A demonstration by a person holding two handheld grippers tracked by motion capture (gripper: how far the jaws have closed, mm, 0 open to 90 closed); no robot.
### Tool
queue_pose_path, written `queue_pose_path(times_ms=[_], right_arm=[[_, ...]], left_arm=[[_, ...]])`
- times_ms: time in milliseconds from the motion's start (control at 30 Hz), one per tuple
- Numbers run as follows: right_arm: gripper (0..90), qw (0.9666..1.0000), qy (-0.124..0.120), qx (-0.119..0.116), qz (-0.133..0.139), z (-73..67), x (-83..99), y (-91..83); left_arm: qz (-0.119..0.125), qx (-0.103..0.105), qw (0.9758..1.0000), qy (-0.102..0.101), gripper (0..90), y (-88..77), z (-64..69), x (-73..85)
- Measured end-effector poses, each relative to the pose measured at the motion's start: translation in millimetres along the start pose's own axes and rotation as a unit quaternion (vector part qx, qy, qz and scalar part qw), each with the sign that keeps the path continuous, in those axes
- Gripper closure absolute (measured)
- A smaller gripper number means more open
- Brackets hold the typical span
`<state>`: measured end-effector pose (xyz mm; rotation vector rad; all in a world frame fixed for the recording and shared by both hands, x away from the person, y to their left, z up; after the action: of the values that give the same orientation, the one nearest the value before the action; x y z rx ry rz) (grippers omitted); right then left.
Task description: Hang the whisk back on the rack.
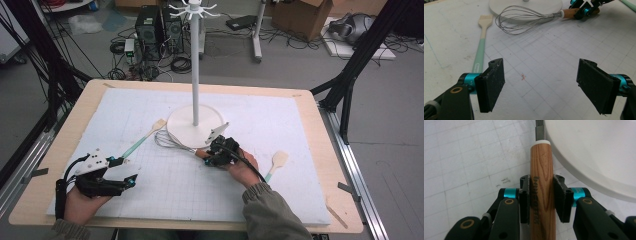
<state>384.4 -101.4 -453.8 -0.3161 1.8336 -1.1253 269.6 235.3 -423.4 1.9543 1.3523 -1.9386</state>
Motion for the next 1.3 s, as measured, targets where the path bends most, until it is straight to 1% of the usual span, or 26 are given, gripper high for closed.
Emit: queue_pose_path(times_ms=[67,100,300,400,500,600,633,667,767,800,833,900,1000,1067,1167,1300], right_arm=[[69.9,1.0,0.001,-0.001,0.001,0.3,0.1,-0.1],[70.3,0.9999,0.006,-0.013,0.006,1.0,0.2,-1.8],[70.4,0.9999,0.004,-0.01,0.006,0.5,0.2,-2.9],[70.4,0.9999,0.003,-0.012,0.01,-1.0,-0.4,-4.9],[70.4,0.9996,0.008,-0.021,0.018,-1.5,-0.8,-7.4],[70.4,0.9994,0.011,-0.023,0.022,-2.2,-1.1,-10.1],[70.4,0.9994,0.007,-0.024,0.024,-2.1,-1.3,-10.6],[70.4,0.9994,0.008,-0.023,0.026,-2.6,-1.3,-11.0],[70.4,0.9994,0.003,-0.024,0.024,-4.4,-1.4,-13.6],[70.4,0.9994,0.003,-0.023,0.025,-5.5,-1.3,-14.3],[70.4,0.9993,0.002,-0.028,0.023,-6.4,-1.3,-15.2],[70.4,0.9993,0.0,-0.029,0.025,-8.3,-1.5,-16.8],[70.4,0.9991,-0.006,-0.034,0.026,-12.6,-1.9,-19.4],[70.4,0.9989,-0.012,-0.038,0.026,-16.5,-2.2,-21.4],[70.3,0.9984,-0.02,-0.046,0.026,-23.1,-2.6,-24.6],[70.3,0.9978,-0.032,-0.052,0.027,-31.1,-2.7,-28.9]], left_arm=[[-0.001,0.0,1.0,0.0,22.9,-0.3,0.0,0.1],[0.001,-0.002,1.0,0.0,22.9,-0.4,-0.5,0.0],[0.001,-0.001,1.0,0.0,23.0,-0.6,-0.6,-0.2],[0.003,-0.001,1.0,0.001,23.0,-1.4,-0.1,-1.2],[0.004,-0.001,1.0,0.003,23.2,-1.8,0.1,-1.8],[0.007,-0.002,1.0,0.004,23.4,-2.6,1.0,-3.4],[0.008,-0.002,1.0,0.004,23.4,-2.8,1.2,-3.7],[0.008,-0.002,0.9999,0.006,23.5,-3.0,1.1,-4.2],[0.011,-0.001,0.9999,0.011,23.7,-4.4,2.7,-7.2],[0.012,0.0,0.9998,0.014,23.7,-4.5,3.6,-8.8],[0.012,0.002,0.9998,0.018,23.8,-4.7,4.4,-10.4],[0.017,0.006,0.9995,0.024,24.0,-4.6,6.6,-14.7],[0.022,0.015,0.9989,0.038,24.5,-4.0,10.5,-21.7],[0.022,0.024,0.9983,0.049,24.8,-3.5,12.6,-26.3],[0.026,0.036,0.9972,0.059,25.6,-1.7,15.6,-33.9],[0.028,0.055,0.9951,0.077,26.2,1.3,18.8,-44.9]])
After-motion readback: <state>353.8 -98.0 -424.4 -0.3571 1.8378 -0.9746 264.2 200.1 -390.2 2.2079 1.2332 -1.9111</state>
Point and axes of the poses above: each handheld gripper's, and its own axes: y roughly forward along the jaws, x roughly out of its underside, z roughly to its right, the point moved 3 cm from there along y, roughly forward along the jaws, and after that the axes turned 15 degrees about y, right-handed, at the moved point
